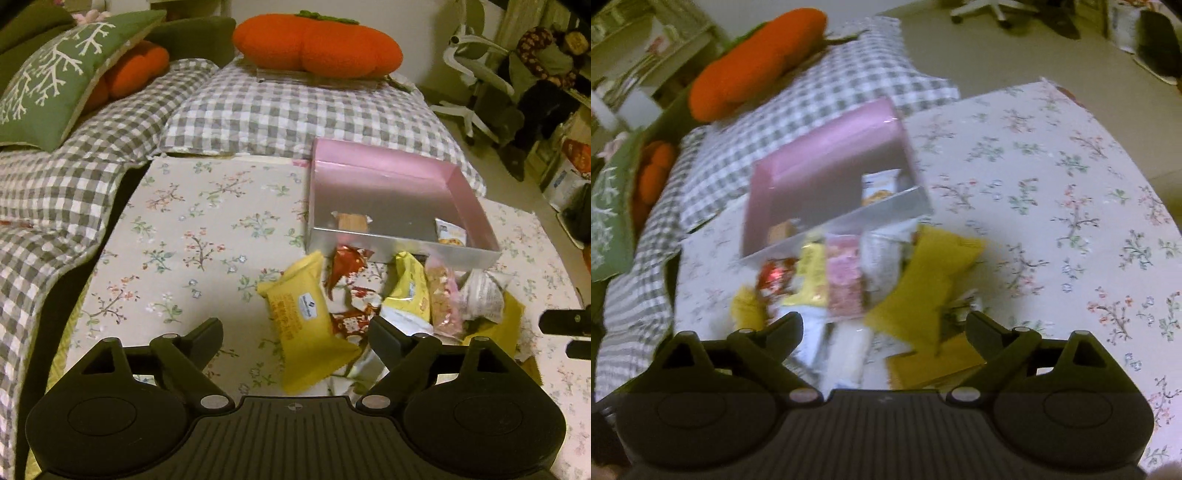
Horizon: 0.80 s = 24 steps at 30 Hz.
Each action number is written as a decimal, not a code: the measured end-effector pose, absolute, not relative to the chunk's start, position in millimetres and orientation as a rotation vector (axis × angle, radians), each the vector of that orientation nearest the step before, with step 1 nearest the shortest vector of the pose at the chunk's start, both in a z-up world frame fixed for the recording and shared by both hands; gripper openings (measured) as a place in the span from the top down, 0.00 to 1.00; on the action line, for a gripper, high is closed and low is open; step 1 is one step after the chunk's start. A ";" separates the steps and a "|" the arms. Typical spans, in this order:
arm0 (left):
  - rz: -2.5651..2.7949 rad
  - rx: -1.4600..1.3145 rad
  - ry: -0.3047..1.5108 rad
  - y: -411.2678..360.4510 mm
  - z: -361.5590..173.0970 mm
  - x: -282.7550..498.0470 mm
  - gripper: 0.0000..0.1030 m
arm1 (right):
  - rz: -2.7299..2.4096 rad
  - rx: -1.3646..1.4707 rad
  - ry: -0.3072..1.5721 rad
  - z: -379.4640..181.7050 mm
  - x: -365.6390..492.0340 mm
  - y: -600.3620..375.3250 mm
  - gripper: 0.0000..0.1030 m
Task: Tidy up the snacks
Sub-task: 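Grasp the yellow sandwich-biscuit pack with the left gripper while the right gripper grasps another yellow pack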
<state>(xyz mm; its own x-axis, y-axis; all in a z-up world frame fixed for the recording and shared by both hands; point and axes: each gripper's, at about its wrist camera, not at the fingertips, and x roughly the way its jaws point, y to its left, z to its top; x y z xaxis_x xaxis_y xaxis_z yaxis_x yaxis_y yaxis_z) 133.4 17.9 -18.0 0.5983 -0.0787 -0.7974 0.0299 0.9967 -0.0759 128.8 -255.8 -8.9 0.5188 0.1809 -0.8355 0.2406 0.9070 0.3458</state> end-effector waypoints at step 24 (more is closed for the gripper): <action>0.029 -0.210 1.069 38.0 -51.8 168.7 0.13 | -0.113 0.580 1.030 -40.1 151.1 -278.2 0.37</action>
<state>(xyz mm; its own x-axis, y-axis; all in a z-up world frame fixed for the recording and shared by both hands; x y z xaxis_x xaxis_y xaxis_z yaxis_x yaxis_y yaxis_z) 168.7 38.0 -51.8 0.4829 -0.0783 -0.8721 -0.1251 0.9796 -0.1572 151.1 -278.2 -40.1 0.5236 0.1767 -0.8334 0.3537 0.8449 0.4013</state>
